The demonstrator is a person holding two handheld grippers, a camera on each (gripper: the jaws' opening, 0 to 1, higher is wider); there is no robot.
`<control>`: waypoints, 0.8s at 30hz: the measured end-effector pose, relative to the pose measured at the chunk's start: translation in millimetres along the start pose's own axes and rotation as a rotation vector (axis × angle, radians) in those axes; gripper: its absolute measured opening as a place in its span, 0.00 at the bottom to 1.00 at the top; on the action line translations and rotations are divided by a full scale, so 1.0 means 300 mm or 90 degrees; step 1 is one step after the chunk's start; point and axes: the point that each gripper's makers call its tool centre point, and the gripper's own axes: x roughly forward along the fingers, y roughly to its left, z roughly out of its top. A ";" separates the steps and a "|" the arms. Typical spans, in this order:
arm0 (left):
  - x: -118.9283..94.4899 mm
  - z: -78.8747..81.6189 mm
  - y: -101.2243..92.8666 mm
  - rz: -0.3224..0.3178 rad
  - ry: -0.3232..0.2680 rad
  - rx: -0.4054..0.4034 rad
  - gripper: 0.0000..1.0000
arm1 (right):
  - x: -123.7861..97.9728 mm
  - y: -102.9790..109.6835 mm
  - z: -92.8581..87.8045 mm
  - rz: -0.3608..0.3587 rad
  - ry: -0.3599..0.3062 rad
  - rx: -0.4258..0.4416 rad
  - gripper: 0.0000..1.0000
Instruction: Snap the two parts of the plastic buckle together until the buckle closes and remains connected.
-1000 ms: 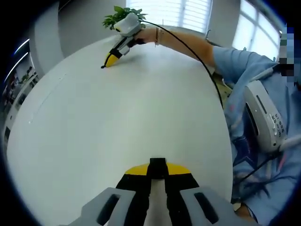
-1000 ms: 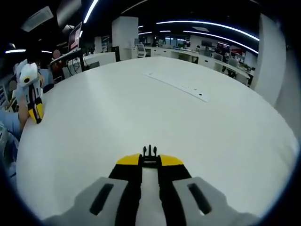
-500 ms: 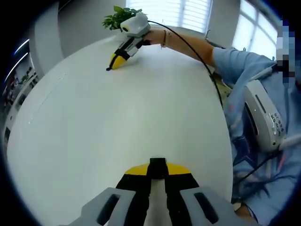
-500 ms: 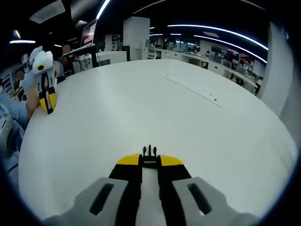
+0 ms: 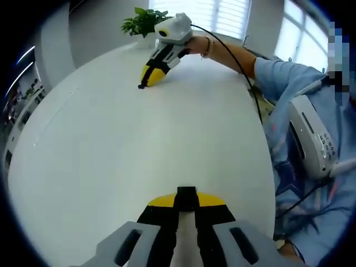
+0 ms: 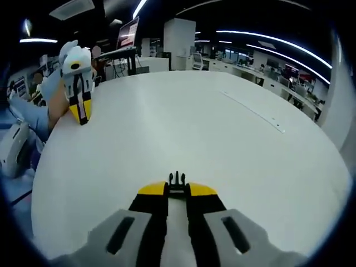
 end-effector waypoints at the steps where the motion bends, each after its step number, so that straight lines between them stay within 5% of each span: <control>1: 0.000 0.000 0.000 0.000 0.000 0.000 0.10 | 0.002 0.018 0.003 0.007 -0.001 -0.003 0.12; 24: -0.004 0.004 0.006 -0.005 0.002 0.023 0.10 | 0.031 0.369 0.066 0.142 -0.039 -0.098 0.12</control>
